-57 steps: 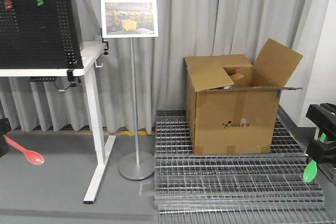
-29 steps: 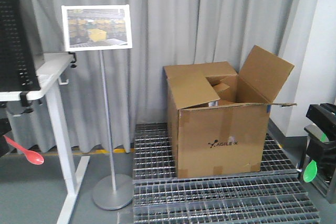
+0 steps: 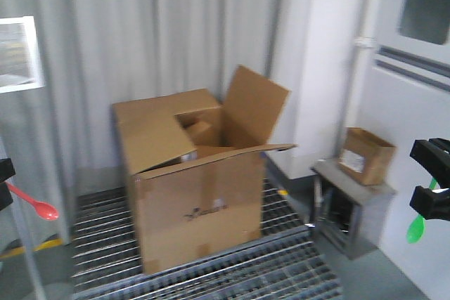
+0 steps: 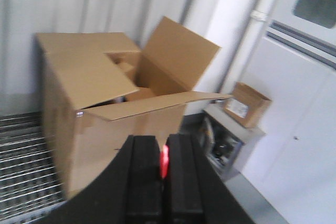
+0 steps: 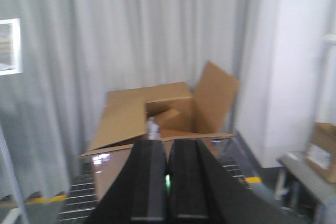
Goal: Sort red and green spoons into left cabinet
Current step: 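Drive across the room to the open cabinet with the blue tray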
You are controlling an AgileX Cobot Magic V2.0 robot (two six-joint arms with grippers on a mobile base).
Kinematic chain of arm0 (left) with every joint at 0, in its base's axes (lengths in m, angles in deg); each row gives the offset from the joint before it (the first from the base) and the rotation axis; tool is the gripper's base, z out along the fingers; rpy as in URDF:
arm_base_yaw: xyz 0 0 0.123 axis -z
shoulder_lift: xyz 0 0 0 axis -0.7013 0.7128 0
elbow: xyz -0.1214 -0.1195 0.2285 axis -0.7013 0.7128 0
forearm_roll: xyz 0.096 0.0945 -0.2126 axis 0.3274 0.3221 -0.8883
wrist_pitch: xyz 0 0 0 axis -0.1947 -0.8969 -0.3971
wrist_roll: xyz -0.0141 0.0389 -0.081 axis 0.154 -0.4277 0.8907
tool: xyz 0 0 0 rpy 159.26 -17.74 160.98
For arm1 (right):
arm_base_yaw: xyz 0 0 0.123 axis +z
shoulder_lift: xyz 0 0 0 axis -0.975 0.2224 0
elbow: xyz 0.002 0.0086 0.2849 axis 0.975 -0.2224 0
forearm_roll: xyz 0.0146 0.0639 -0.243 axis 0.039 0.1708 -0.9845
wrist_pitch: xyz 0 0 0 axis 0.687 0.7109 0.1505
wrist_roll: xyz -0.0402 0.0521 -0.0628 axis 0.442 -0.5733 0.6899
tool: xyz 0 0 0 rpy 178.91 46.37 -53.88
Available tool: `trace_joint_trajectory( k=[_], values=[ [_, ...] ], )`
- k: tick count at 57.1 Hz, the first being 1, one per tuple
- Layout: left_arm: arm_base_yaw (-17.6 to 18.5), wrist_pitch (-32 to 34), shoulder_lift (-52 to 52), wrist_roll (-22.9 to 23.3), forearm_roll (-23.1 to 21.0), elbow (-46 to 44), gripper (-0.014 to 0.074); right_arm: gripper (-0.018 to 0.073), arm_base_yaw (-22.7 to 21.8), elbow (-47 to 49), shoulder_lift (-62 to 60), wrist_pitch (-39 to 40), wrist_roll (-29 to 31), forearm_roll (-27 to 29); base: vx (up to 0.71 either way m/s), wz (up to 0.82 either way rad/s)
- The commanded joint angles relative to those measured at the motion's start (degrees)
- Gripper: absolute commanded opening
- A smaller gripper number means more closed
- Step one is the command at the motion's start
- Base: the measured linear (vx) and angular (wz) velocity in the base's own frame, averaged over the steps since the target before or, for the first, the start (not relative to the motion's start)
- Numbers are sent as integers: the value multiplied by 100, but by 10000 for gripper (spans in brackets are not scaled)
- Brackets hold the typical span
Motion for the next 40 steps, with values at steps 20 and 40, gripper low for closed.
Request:
trace_joint_trajectory(
  k=[20, 40],
  values=[
    [20, -122, -76, 2, -399, -162, 0, -9, -11, 172, -74, 256, -11, 54, 19, -74],
    [20, -122, -76, 2, -399, -162, 0, -9, -11, 172, -74, 256, -11, 54, 18, -69]
  ],
)
